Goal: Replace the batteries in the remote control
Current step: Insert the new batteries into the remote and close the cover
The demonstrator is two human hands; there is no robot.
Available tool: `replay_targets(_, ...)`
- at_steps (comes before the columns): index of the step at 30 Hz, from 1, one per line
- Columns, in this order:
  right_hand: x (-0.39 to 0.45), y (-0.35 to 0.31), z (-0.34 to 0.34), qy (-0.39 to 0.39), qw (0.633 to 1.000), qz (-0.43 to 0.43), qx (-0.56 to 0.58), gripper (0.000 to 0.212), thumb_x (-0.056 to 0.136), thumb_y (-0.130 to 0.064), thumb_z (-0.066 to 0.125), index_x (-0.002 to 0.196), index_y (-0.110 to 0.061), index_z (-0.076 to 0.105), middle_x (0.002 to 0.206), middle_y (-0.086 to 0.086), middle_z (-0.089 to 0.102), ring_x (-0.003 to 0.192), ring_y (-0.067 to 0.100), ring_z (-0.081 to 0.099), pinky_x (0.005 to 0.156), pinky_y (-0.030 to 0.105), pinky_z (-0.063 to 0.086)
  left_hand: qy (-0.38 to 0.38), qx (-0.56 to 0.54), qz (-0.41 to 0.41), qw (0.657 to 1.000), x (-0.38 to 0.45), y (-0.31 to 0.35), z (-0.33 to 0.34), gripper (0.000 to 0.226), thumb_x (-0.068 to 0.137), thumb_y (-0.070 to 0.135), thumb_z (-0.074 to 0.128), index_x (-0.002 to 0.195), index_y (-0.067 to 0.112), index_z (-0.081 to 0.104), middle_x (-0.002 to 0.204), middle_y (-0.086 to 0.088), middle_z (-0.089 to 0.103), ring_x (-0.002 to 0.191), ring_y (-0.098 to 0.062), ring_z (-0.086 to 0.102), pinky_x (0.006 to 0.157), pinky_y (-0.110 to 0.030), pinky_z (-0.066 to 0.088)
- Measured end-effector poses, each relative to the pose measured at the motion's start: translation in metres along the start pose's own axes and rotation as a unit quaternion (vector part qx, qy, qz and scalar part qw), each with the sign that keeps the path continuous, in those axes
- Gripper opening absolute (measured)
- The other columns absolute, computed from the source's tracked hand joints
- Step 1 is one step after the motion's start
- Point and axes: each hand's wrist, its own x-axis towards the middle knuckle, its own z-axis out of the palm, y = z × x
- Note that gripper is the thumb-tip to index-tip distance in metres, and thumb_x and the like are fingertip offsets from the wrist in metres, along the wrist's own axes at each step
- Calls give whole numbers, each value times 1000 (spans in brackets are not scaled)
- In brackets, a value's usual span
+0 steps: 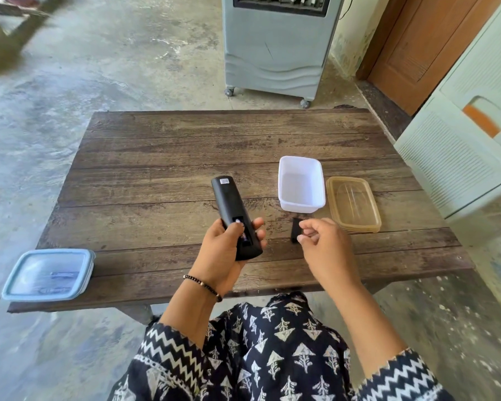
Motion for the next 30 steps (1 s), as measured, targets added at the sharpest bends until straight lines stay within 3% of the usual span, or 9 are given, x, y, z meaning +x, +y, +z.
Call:
replay_targets(5, 8, 4, 2, -77, 994, 8, -73, 48, 80, -26, 68, 124, -14, 51, 104, 1, 51, 100, 20, 52, 83, 33, 45, -11, 30, 1, 999, 0, -3, 0, 30, 94, -1, 37, 125, -2, 40, 93, -19, 64, 69, -21, 62, 67, -30, 58)
replay_targets(13, 15, 6, 7, -104, 989, 9, -104, 54, 78, -32, 70, 125, -19, 49, 113, 2, 50, 111, 22, 47, 91, 35, 42, -23, 23, 0, 999, 2, 0, 2, 27, 95, 3, 37, 121, 3, 42, 91, -18, 63, 68, -23, 59, 62, -31, 56)
replay_targets(15, 15, 6, 6, -119, 987, 6, -104, 54, 74, -36, 72, 120, -19, 49, 112, 0, 49, 111, 20, 45, 90, 33, 41, -27, 1, -6, 1000, 4, 0, 0, 25, 97, 14, 37, 121, 7, 41, 89, -17, 60, 67, -23, 55, 61, -31, 55)
replay_targets(18, 10, 2, 0, -130, 990, -2, -51, 53, 70, -35, 76, 113, -20, 50, 107, -4, 48, 100, 11, 47, 81, 26, 39, -28, -6, -20, 999, 7, -2, -2, 44, 98, 42, 29, 123, 10, 44, 88, -13, 59, 66, -20, 55, 62, -30, 55)
replay_targets(20, 3, -6, -7, -121, 992, -24, 20, 49, 69, -31, 78, 110, -23, 52, 105, -7, 50, 88, 4, 47, 75, 22, 38, -25, 0, -18, 1000, 8, -3, -3, 54, 94, 52, 25, 120, 11, 48, 87, -12, 60, 66, -20, 57, 64, -31, 55)
replay_targets(23, -12, -22, -17, -104, 985, -79, 111, 49, 68, -27, 78, 110, -28, 54, 102, -13, 53, 88, 1, 51, 74, 15, 44, -17, 25, -13, 999, 10, -3, -3, 59, 93, 56, 20, 113, 11, 53, 85, -11, 62, 68, -20, 58, 65, -31, 55)
replay_targets(27, -20, -40, -18, -147, 971, -165, 94, 52, 70, -24, 77, 117, -27, 56, 104, -18, 51, 94, -4, 47, 81, 7, 38, -22, 60, -13, 998, 9, -4, -2, 62, 92, 58, 16, 110, 12, 55, 73, -4, 67, 66, -14, 65, 62, -27, 54)
replay_targets(30, -18, -45, -14, -154, 967, -197, 56, 55, 72, -24, 76, 122, -23, 56, 107, -13, 50, 93, -5, 45, 87, 10, 37, -40, 67, -12, 997, 8, -6, 0, 62, 93, 56, 14, 106, 11, 55, 66, -3, 68, 61, -14, 66, 58, -26, 54)
